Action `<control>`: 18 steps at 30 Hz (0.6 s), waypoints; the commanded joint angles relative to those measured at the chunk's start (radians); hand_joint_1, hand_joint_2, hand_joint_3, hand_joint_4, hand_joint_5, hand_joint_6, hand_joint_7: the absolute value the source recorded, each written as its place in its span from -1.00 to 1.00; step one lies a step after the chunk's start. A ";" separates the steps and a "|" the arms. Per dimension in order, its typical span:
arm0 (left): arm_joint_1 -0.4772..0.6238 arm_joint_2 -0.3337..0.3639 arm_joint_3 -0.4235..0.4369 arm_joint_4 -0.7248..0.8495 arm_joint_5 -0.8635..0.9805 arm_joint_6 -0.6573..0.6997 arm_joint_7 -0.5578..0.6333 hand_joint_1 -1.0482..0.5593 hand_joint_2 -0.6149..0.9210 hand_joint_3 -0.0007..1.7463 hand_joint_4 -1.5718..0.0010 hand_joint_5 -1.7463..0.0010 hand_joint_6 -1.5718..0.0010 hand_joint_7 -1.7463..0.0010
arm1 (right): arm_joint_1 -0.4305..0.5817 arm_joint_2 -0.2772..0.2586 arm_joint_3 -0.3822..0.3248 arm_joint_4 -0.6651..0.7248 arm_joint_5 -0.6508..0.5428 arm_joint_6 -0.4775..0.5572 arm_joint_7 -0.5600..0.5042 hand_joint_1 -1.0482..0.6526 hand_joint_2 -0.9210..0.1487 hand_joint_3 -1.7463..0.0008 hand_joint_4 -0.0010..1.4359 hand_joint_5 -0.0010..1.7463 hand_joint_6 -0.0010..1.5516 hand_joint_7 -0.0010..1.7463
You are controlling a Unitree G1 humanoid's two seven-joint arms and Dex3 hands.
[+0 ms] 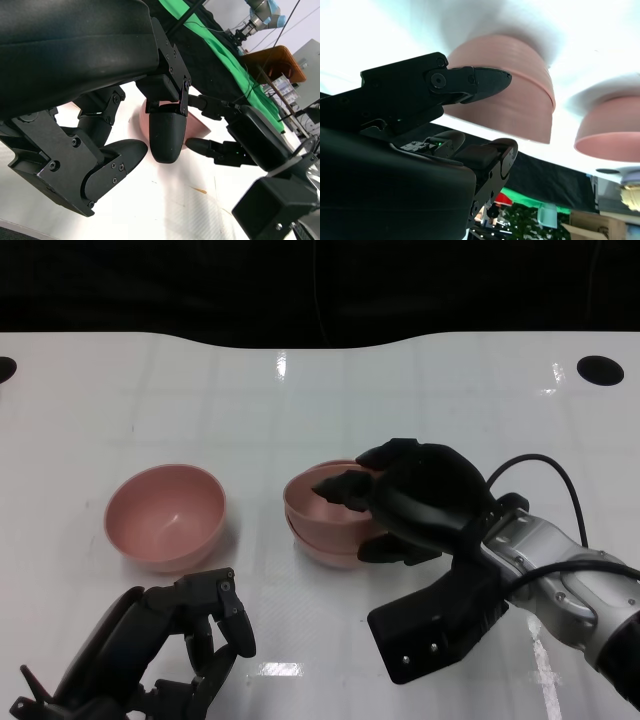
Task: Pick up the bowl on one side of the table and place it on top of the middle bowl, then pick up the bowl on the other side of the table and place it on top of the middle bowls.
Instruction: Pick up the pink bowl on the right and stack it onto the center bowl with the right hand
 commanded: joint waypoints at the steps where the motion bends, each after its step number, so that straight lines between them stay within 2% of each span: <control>1: -0.002 0.008 0.005 -0.007 -0.011 0.010 0.004 0.10 0.36 0.55 -0.03 -1.00 0.06 -0.73 | 0.041 -0.022 -0.031 -0.051 0.028 0.013 -0.005 -0.71 -1.00 0.53 -0.65 -0.94 -0.65 -1.00; 13: -0.003 0.013 0.012 0.013 -0.019 -0.020 0.006 0.12 0.34 0.55 -0.04 -1.00 0.05 -0.73 | 0.237 -0.045 -0.151 -0.307 0.126 0.044 0.013 -0.60 -1.00 0.62 -0.76 -0.96 -0.77 -1.00; 18: -0.007 0.015 0.015 0.019 -0.032 -0.022 0.001 0.13 0.35 0.55 -0.04 -1.00 0.05 -0.72 | 0.319 -0.077 -0.196 -0.394 0.171 0.008 0.015 -0.50 -1.00 0.77 -0.64 -0.89 -0.70 -0.97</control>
